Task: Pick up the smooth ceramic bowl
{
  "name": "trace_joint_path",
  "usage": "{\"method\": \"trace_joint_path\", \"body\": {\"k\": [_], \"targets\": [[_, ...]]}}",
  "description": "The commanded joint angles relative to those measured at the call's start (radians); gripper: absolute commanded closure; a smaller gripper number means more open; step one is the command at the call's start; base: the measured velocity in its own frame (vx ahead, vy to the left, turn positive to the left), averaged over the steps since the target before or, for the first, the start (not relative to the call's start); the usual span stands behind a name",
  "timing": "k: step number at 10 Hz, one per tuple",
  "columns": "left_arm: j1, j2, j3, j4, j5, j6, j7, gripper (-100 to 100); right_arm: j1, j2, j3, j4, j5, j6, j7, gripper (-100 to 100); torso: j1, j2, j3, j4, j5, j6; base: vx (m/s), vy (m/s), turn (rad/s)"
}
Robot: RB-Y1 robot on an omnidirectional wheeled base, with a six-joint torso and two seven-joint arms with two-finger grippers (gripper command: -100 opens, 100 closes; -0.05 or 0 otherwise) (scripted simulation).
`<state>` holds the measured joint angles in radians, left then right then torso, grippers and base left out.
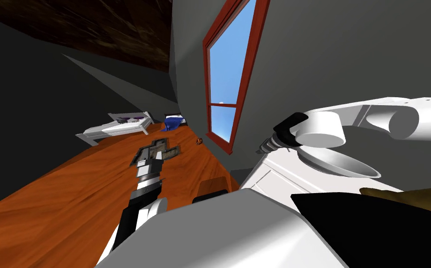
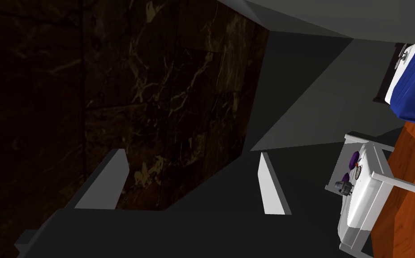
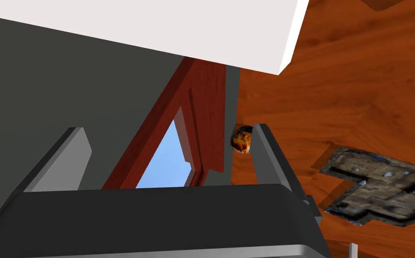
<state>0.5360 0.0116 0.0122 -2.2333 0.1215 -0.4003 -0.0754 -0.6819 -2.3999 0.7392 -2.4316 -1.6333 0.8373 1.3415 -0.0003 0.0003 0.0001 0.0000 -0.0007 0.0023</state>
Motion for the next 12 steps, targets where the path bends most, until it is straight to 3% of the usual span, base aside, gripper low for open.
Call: {"method": "trace_joint_path", "body": {"k": [1, 2, 5, 6, 8, 9, 10, 11, 12], "targets": [[0.000, 0.000, 0.000, 0.000, 0.000, 0.000, 0.000, 0, -0.010, -0.050, 0.019, -0.013, 0.004, 0.003, -0.001, -100, 0.000, 0.000, 0.000, 0.000, 0.000, 0.000, 0.009, -0.008, -0.004], [0.000, 0.000, 0.000, 0.000, 0.000, 0.000, 0.000, 0, -0.059, -0.087, 0.052, -0.014, -0.046, 0.055, 0.051, -100, 0.000, 0.001, 0.001, 0.000, 0.000, 0.000, 0.017, -0.011, 0.210], [0.000, 0.000, 0.000, 0.000, 0.000, 0.000, 0.000, 0, -0.059, -0.139, 0.052, -0.014, -0.046, 0.056, 0.051, -100, 0.000, 0.001, 0.001, 0.000, 0.000, 0.000, 0.007, -0.009, 0.015], [0.000, 0.000, 0.000, 0.000, 0.000, 0.000, 0.000, 0, -0.103, -0.176, 0.086, -0.014, -0.081, 0.103, 0.086, -100, 0.001, 0.001, 0.001, 0.000, 0.000, 0.000, 0.007, -0.009, 0.189], [0.000, 0.000, 0.000, 0.000, 0.000, 0.000, 0.000, 0, -0.105, -0.219, 0.086, -0.014, -0.093, 0.107, 0.102, -100, 0.000, 0.001, 0.001, 0.000, 0.000, 0.000, 0.005, -0.020, 0.042], [0.000, 0.000, 0.000, 0.000, 0.000, 0.000, 0.000, 0, -0.148, -0.260, 0.119, -0.015, -0.137, 0.152, 0.149, -100, 0.000, 0.001, 0.001, 0.000, 0.000, 0.000, 0.000, -0.022, 0.133], [0.000, 0.000, 0.000, 0.000, 0.000, 0.000, 0.000, 0, -0.148, -0.293, 0.119, -0.015, -0.137, 0.155, 0.150, -100, 0.000, 0.002, 0.001, 0.000, 0.000, 0.000, -0.001, -0.027, 0.099], [0.000, 0.000, 0.000, 0.000, 0.000, 0.000, 0.000, 0, -0.189, -0.329, 0.151, -0.017, -0.177, 0.199, 0.196, -100, -0.001, 0.002, 0.001, 0.000, 0.000, 0.000, -0.001, -0.031, 0.113], [0.000, 0.000, 0.000, 0.000, 0.000, 0.000, 0.000, 0, -0.189, -0.362, 0.151, -0.017, -0.177, 0.201, 0.196, -100, -0.001, 0.002, 0.001, 0.001, 0.000, 0.000, -0.004, -0.027, 0.072]]}}
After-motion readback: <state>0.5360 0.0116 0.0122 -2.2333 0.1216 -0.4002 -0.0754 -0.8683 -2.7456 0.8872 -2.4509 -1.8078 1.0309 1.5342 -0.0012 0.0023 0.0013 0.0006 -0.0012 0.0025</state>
